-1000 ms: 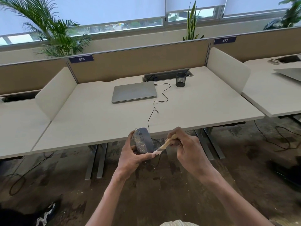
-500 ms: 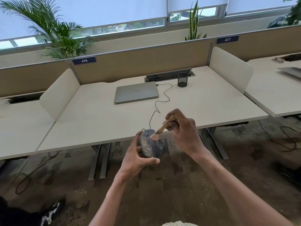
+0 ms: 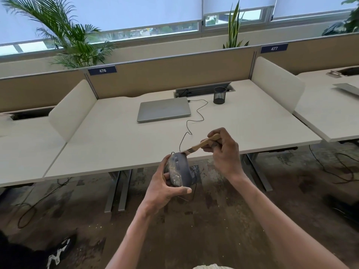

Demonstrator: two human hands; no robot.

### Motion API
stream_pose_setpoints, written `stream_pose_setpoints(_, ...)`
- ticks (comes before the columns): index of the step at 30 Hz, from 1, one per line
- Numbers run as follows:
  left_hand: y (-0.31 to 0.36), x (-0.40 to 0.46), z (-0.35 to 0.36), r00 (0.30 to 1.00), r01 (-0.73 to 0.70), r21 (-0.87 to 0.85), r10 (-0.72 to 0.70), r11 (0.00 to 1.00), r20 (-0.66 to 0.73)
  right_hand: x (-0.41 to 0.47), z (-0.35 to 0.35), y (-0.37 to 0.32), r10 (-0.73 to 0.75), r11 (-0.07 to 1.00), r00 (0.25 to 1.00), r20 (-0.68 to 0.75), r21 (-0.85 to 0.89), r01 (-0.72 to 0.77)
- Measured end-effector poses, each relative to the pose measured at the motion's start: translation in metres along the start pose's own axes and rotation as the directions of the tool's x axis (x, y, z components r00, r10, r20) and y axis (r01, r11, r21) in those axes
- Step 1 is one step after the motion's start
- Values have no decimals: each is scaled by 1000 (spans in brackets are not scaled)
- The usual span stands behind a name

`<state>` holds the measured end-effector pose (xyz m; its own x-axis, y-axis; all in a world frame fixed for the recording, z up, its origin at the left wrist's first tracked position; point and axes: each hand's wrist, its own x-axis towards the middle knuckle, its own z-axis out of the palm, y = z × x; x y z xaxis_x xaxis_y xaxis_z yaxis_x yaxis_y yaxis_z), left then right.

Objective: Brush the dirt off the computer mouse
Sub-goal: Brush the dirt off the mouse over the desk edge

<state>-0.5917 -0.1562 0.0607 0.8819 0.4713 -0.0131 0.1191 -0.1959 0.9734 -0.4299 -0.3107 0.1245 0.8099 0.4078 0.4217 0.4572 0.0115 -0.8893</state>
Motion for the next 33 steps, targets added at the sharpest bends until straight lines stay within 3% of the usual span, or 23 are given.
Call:
stream_pose_setpoints(6,-7,7,-5,998,-35,-5,35,999,-45,-19,-12,14,263,936,963,63,225,-271)
stream_pose_setpoints(9,-9,9,-8,998,-35,-2,35,999,-45,-23,-20,19,308,897,941,139,288,-336)
stream_pose_setpoints(14,-7,11,-8,998,-42,-14,41,999,-56,-16,-17,18,369,836,927,74,408,-366)
stream_pose_setpoints(24,-7,16,-19,994,-35,-10,34,999,-101,-55,-8,22,392,856,899,194,282,-434)
stream_pose_setpoints(30,-7,16,-13,994,-48,3,48,999,-95,-53,-16,17,387,832,915,114,384,-400)
stream_pose_setpoints(33,-6,15,-10,995,-44,4,44,999,-92,-57,-16,17,370,873,923,107,299,-385)
